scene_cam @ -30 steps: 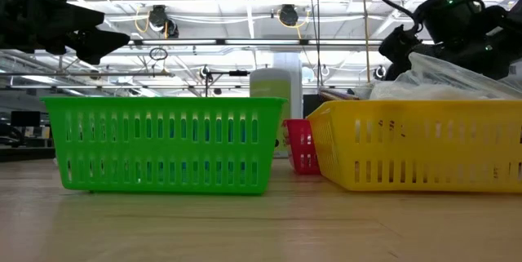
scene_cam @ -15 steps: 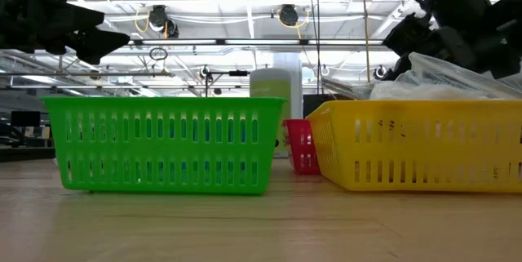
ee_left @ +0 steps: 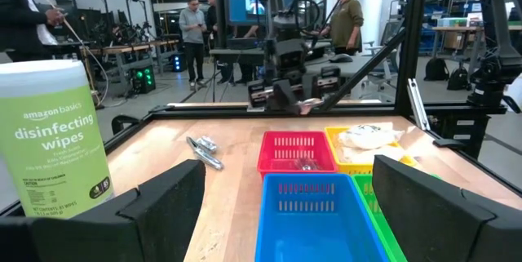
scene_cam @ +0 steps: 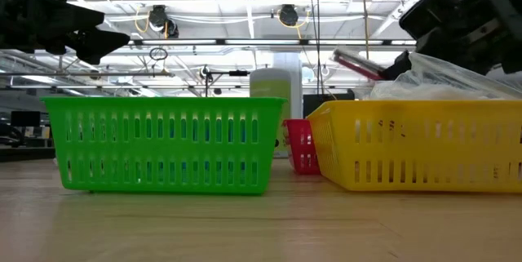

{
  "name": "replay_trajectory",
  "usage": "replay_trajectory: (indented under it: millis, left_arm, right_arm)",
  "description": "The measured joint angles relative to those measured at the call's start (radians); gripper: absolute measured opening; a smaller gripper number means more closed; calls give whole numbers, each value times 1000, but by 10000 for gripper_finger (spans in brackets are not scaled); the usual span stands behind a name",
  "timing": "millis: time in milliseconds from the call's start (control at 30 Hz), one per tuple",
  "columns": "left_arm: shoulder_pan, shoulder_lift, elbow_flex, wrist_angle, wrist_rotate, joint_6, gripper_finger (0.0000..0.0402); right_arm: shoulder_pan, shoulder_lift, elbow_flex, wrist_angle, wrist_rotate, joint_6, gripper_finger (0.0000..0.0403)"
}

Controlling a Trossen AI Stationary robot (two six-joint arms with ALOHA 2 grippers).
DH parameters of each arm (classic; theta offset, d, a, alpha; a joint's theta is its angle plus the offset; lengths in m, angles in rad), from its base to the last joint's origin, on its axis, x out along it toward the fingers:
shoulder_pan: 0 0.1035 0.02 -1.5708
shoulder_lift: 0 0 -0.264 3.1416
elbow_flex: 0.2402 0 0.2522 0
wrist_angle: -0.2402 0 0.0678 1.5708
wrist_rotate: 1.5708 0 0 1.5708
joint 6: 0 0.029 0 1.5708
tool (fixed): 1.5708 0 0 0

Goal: Pick & Place Travel size toiletries
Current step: Put the nail cutter into the red basket

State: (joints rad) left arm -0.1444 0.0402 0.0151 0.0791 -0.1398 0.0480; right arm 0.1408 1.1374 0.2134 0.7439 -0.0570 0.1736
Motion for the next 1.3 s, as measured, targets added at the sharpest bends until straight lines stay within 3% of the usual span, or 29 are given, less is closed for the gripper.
replay_trajectory:
  millis: [367,600,867,1067,1300]
  left_arm:
    - [0,0,0,0,0,0,347]
    - [0,0,0,0,0,0,347]
    - [0,0,0,0,0,0,347]
    - [0,0,0,0,0,0,347]
    - [0,0,0,0,0,0,347]
  right_arm:
    - [52,0,14,45,6,50,50]
    - [52,25,143,-165,8,23,50]
    - [51,161,277,-371,84,-9,50]
    - [51,250,295,-361,86,-20,50]
    - [51,268,296,-359,87,-22,53]
